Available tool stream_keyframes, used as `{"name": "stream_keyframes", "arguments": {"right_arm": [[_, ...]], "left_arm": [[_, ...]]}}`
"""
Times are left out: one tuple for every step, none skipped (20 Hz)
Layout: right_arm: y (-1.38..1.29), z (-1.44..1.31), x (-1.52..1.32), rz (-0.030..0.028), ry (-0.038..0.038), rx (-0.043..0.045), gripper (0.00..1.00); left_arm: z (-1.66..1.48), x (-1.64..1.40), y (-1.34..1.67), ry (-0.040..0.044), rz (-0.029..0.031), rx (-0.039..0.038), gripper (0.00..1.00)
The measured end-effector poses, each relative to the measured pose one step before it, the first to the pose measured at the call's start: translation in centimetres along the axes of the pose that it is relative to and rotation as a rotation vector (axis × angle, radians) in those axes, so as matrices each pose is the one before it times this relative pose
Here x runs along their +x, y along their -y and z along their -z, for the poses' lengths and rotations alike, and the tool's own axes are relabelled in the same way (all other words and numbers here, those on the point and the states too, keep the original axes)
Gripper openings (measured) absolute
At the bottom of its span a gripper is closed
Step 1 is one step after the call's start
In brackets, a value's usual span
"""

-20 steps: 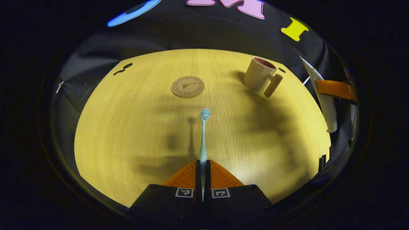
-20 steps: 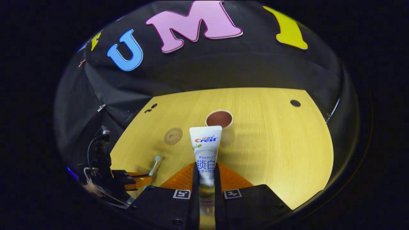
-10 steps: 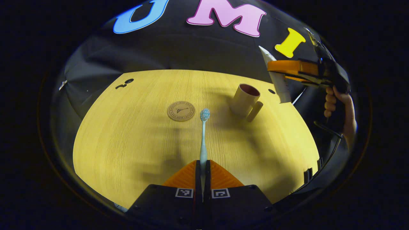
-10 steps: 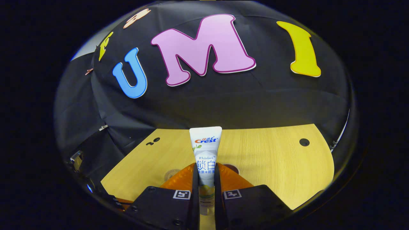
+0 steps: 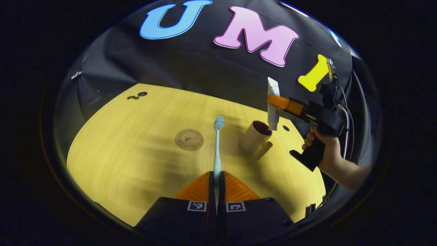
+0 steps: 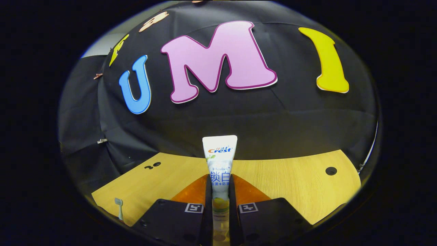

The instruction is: Put the toothbrush and toothpaste on the desktop into the cup, then pick up the cup and place it on the coaster on the desktop.

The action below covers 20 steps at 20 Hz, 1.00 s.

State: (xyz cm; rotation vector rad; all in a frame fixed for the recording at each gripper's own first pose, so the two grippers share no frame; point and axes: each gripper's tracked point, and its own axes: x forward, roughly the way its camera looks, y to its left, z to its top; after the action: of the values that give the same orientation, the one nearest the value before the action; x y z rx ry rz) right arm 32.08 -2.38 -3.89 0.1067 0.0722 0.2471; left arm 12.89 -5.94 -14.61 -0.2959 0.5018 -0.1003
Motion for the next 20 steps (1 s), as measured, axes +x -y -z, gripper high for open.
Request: {"name": "stream_keyframes", "arguments": {"right_arm": [[0.171, 0.197, 0.481, 0.00076, 0.00927, -0.01260, 0.22], [0.178, 0.183, 0.400, -0.00009, 0.00624, -0.00510, 0.23], [-0.048, 0.407, 0.412, -0.00429, -0.00109, 0.00715, 0.22], [-0.081, 0.492, 0.308, -0.00607, -0.00495, 0.00659, 0.22], [0.109, 0.610, 0.366, 0.00154, -0.00879, -0.00514, 0.22], [0.136, 0.588, 0.150, 0.00253, -0.00577, -0.00197, 0.22], [-0.035, 0.420, 0.150, -0.00562, 0.00044, -0.00307, 0.22], [-0.011, 0.551, 0.134, -0.00067, -0.00450, -0.01137, 0.22], [0.093, 0.461, 0.157, -0.00093, -0.00655, -0.00801, 0.22], [0.041, 0.411, -0.017, -0.00115, -0.00274, -0.00373, 0.22], [0.063, 0.422, 0.056, -0.00079, -0.00241, -0.00501, 0.22], [0.078, 0.473, 0.005, 0.00014, -0.00423, -0.00378, 0.22], [0.095, 0.526, -0.018, -0.00017, -0.00829, 0.00069, 0.23], [-0.086, 0.625, -0.031, -0.00397, -0.01153, 0.00134, 0.23], [0.003, 0.379, -0.069, -0.00435, -0.00333, -0.00145, 0.25], [-0.160, 0.084, -0.053, -0.00632, 0.00462, -0.00166, 0.21], [-0.030, 0.224, -0.026, -0.00478, -0.00518, -0.00210, 0.24], [-0.151, 0.332, -0.108, -0.00901, -0.00675, 0.00191, 0.28], [-0.082, 0.149, -0.110, -0.00443, -0.00318, 0.00088, 0.41], [0.136, 0.016, -0.043, 0.00312, -0.00269, 0.00148, 0.53]], "left_arm": [[-0.279, -0.006, 0.195, 0.00541, 0.00966, -0.00020, 0.06], [-0.336, 0.134, 0.211, 0.01095, 0.00487, 0.00288, 0.07], [-0.344, 0.124, 0.147, 0.00752, 0.00219, 0.00268, 0.06], [-0.048, 0.060, 0.163, 0.00563, 0.00115, -0.00169, 0.07], [-0.198, -0.104, 0.288, 0.00642, 0.00492, -0.00550, 0.06], [-0.212, 0.364, 0.305, 0.00883, 0.00368, -0.00250, 0.07], [-0.046, 0.195, 0.301, 0.00202, 0.00514, -0.00136, 0.07], [0.134, 0.102, 0.156, -0.00037, 0.00160, -0.00021, 0.07], [0.002, 0.005, 0.241, 0.00093, 0.00638, 0.00016, 0.07], [0.012, 0.009, 0.183, 0.00039, 0.00312, 0.00206, 0.07], [0.120, 0.070, 0.170, -0.00025, 0.00475, 0.00044, 0.06], [0.004, -0.044, 0.104, 0.00142, 0.00301, -0.00193, 0.07], [-0.010, -0.018, 0.113, 0.00016, 0.00173, -0.00318, 0.06], [0.088, 0.049, 0.134, 0.00131, 0.00301, -0.00384, 0.07], [-0.031, 0.057, 0.193, 0.00152, 0.00358, -0.00267, 0.07], [0.116, 0.018, 0.206, 0.00088, 0.00066, -0.00076, 0.07], [0.211, -0.009, 0.120, -0.00218, 0.00310, 0.00014, 0.07], [0.007, 0.039, 0.055, -0.00147, 0.00082, 0.00271, 0.06], [0.066, 0.144, 0.201, -0.00153, 0.00218, 0.00380, 0.07], [-0.015, 0.045, 0.212, -0.00022, 0.00142, 0.00324, 0.07]]}}
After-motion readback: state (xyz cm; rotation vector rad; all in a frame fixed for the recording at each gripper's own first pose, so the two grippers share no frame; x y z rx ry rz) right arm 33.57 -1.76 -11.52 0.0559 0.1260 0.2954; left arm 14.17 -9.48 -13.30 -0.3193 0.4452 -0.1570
